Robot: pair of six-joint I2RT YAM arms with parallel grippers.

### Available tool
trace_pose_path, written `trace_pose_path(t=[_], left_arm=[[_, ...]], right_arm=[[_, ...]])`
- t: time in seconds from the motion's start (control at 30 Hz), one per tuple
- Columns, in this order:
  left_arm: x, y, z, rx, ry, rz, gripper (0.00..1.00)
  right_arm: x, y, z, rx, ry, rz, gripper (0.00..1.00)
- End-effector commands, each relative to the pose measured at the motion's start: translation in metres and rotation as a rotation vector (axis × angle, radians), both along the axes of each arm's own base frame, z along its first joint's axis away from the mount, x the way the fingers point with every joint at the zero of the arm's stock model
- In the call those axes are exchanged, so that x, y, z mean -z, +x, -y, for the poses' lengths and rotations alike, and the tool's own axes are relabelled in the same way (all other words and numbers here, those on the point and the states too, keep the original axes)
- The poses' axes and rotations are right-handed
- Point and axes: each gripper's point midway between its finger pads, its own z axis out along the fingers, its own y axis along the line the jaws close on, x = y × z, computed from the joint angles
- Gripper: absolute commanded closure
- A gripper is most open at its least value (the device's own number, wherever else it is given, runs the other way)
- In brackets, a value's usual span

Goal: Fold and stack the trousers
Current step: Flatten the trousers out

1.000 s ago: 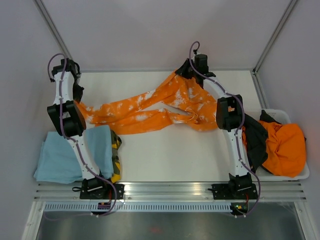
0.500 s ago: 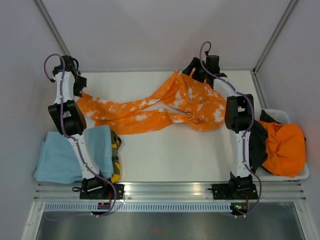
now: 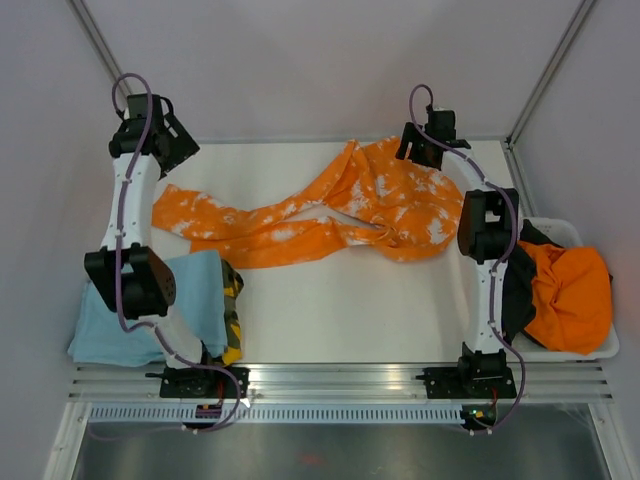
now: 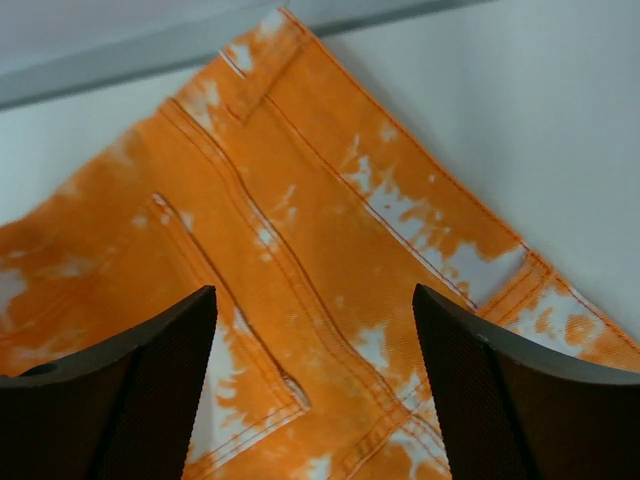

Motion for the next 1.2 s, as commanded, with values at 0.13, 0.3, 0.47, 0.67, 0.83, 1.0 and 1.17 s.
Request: trace_pose_path(t=[0.13, 0.3, 0.47, 0.67, 0.83, 1.0, 1.17], left_arm=[[-0.06, -0.061, -0.011, 0.122, 0.193, 0.145, 0.1], [-0.048, -0.084, -0.002, 0.157, 0.183, 0.132, 0.1], [-0.024, -0.096, -0.001, 0.162, 0.172, 0.084, 0.1], [0.002, -0.099, -0.006, 0.089, 0.146, 0.02, 0.1], [0.025, -0.099, -0.011, 0.016, 0.114, -0.029, 0.09], [0.053, -0.097, -0.006, -0.03, 0.033, -0.055, 0.1], [0.074, -0.081, 0.002, -0.043, -0.042, -0.031, 0.13]], right_arm=[[0.044, -0.009, 0.03, -0.012, -0.251, -0.125, 0.05], [0.07, -0.015, 0.038, -0.022, -0.331, -0.202, 0.05], [0.102, -0.034, 0.044, -0.046, -0.425, -0.306, 0.39], [0.118, -0.059, 0.065, 0.032, -0.446, -0.385, 0.81], [0.118, -0.087, 0.11, 0.233, -0.387, -0.414, 0.97], [0.1, -0.12, 0.183, 0.463, -0.356, -0.437, 1.0], [0.1, -0.148, 0.21, 0.536, -0.317, -0.48, 1.0]])
